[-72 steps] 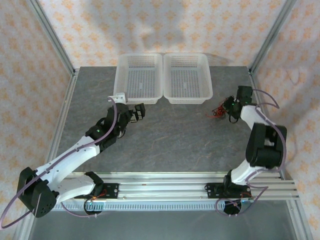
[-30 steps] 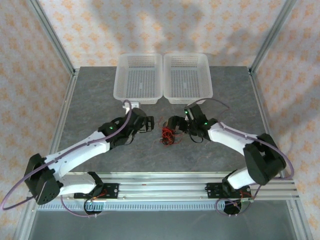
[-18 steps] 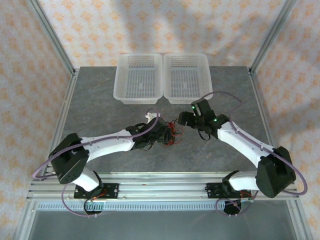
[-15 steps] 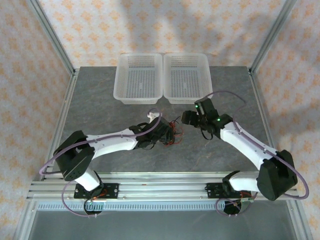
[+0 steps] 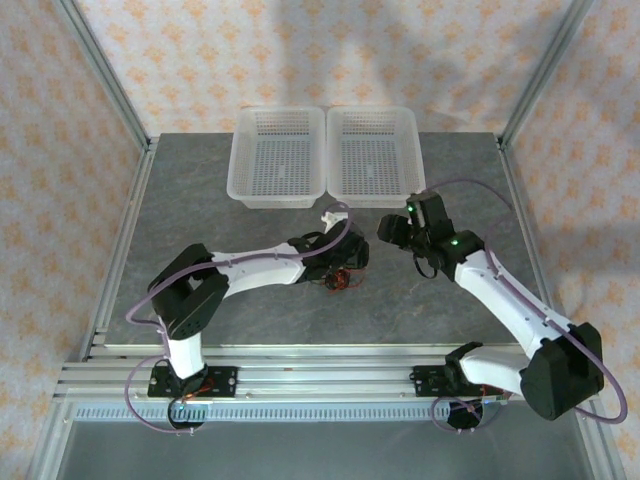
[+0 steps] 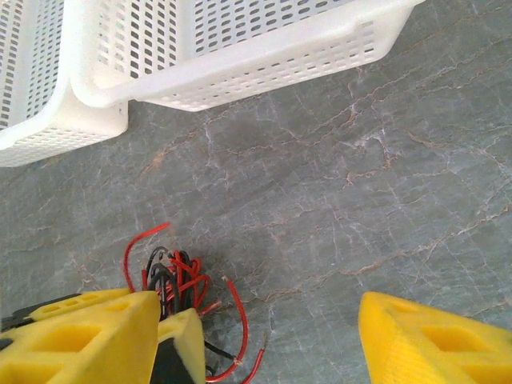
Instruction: Untangle the cables
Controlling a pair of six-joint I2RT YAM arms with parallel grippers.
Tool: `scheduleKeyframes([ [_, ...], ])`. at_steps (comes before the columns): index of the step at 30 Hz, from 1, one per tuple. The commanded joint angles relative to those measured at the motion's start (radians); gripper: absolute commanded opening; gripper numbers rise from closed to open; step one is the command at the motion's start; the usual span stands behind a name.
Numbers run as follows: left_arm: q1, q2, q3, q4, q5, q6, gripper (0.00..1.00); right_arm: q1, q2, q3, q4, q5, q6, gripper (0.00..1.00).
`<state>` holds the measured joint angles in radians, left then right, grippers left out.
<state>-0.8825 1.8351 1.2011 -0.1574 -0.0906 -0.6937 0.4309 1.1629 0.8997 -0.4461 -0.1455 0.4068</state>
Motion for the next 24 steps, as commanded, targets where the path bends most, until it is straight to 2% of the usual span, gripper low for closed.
scheduleKeyframes([
  [1,-0.022,0.038,0.049,-0.089,-0.050,0.046,0.72,-0.007,-0.023,-0.010,0.004,0.016,0.003,0.65],
  [4,-0.042,0.082,0.097,-0.157,-0.080,0.049,0.72,-0.010,-0.033,-0.013,-0.002,0.018,0.003,0.64],
  [8,-0.073,0.141,0.157,-0.264,-0.172,0.045,0.71,-0.016,-0.053,-0.026,-0.003,0.020,0.005,0.63],
  [10,-0.080,0.154,0.172,-0.290,-0.206,0.042,0.66,-0.018,-0.059,-0.031,-0.004,0.018,0.006,0.61],
  [12,-0.083,0.165,0.184,-0.307,-0.237,0.039,0.51,-0.021,-0.064,-0.033,-0.005,0.018,0.006,0.58],
  [16,-0.086,0.177,0.208,-0.327,-0.289,0.031,0.01,-0.025,-0.077,-0.039,-0.006,0.020,0.006,0.50],
  [17,-0.087,0.176,0.215,-0.330,-0.297,0.031,0.00,-0.030,-0.083,-0.042,-0.006,0.018,0.006,0.46],
  [20,-0.096,0.144,0.225,-0.318,-0.292,0.040,0.00,-0.053,-0.096,-0.055,0.006,-0.019,0.004,0.45],
  [24,-0.101,0.018,0.201,-0.229,-0.173,0.063,0.00,-0.132,-0.117,-0.108,0.069,-0.147,0.012,0.44],
])
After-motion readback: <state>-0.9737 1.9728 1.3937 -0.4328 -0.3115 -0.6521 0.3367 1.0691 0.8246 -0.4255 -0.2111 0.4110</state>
